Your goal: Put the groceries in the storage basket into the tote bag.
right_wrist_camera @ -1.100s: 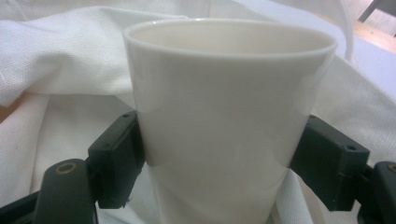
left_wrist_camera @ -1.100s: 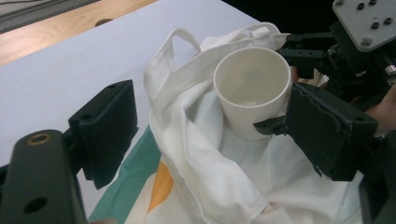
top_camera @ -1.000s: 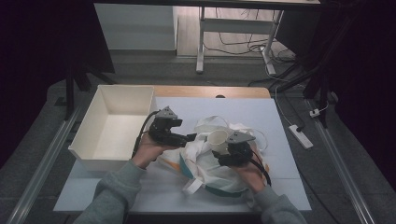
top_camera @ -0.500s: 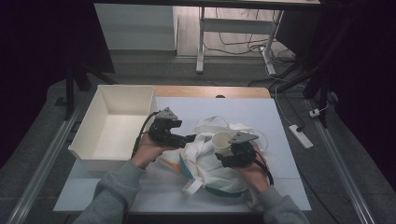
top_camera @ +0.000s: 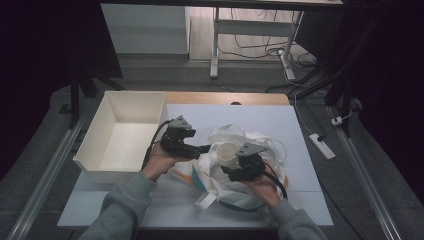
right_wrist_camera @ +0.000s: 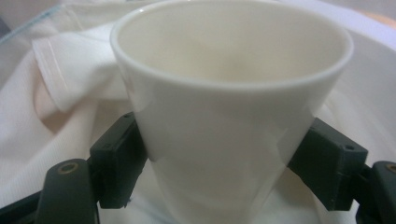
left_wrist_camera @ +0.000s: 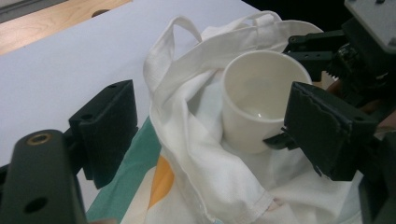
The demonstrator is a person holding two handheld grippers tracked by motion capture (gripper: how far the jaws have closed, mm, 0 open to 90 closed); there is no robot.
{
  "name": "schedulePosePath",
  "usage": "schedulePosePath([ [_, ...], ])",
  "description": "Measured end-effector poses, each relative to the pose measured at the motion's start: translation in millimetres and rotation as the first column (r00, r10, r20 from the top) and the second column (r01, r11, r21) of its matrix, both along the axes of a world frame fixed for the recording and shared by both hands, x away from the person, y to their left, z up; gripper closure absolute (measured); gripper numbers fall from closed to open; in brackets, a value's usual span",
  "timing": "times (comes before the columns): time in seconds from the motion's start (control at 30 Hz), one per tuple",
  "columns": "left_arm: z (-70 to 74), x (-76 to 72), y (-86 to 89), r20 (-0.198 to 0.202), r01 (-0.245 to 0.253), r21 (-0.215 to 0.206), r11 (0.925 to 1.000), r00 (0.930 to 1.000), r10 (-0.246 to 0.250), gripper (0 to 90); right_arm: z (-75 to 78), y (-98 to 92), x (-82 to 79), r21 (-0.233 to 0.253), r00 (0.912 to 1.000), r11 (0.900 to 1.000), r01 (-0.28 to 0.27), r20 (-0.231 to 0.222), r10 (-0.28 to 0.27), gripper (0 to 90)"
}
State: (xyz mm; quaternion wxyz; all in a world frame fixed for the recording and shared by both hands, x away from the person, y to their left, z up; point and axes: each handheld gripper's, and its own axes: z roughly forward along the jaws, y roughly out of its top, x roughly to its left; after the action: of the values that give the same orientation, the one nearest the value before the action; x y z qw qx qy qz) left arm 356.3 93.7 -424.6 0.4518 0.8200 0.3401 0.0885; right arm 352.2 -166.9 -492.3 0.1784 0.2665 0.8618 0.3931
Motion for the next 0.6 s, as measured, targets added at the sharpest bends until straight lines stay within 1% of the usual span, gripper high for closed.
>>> schedulePosePath([
  [0.07,0.0,-0.4,-0.3,0.001,0.001,0.001,1.0000,1.0000,-0.001,17.6,-3.4,3.3,2.3,-0.009,1.0000,1.000,-0.004,0.002,0.004,23.6],
  [0.1,0.0,-0.4,-0.2,0.001,0.001,0.000,1.0000,1.0000,-0.001,17.6,-3.9,2.5,3.4,0.003,1.0000,1.000,-0.004,-0.001,0.004,23.6],
  [0.17,-0.1,-0.2,0.2,0.000,0.000,-0.001,1.0000,1.0000,0.000,17.6,-3.7,-0.6,5.1,0.007,0.9998,1.000,0.007,-0.016,-0.006,23.5],
  [0.27,0.0,-0.9,0.2,0.001,0.001,0.000,1.0000,1.0000,-0.001,17.6,-2.8,-7.5,6.6,-0.023,0.9988,0.999,0.039,-0.028,-0.039,23.3],
  [0.33,0.4,-1.4,0.2,0.004,0.002,-0.001,1.0000,1.0000,-0.002,17.6,-4.0,-13.7,8.0,-0.036,0.9976,0.998,0.051,-0.045,-0.053,23.0],
  [0.4,0.3,-1.2,0.2,0.002,0.001,-0.002,1.0000,1.0000,-0.001,17.6,-6.5,-16.0,8.1,-0.048,0.9976,0.997,0.055,-0.040,-0.057,23.0],
  [0.53,-0.9,-0.5,-0.8,0.000,0.003,0.004,1.0000,1.0000,-0.003,17.6,-7.3,-12.6,7.6,-0.067,0.9985,0.997,0.049,-0.021,-0.051,22.8],
  [0.6,-1.5,-0.4,-1.3,-0.003,0.003,0.004,1.0000,1.0000,-0.003,17.6,-7.4,-13.3,8.1,-0.062,0.9983,0.997,0.050,-0.029,-0.051,22.5],
])
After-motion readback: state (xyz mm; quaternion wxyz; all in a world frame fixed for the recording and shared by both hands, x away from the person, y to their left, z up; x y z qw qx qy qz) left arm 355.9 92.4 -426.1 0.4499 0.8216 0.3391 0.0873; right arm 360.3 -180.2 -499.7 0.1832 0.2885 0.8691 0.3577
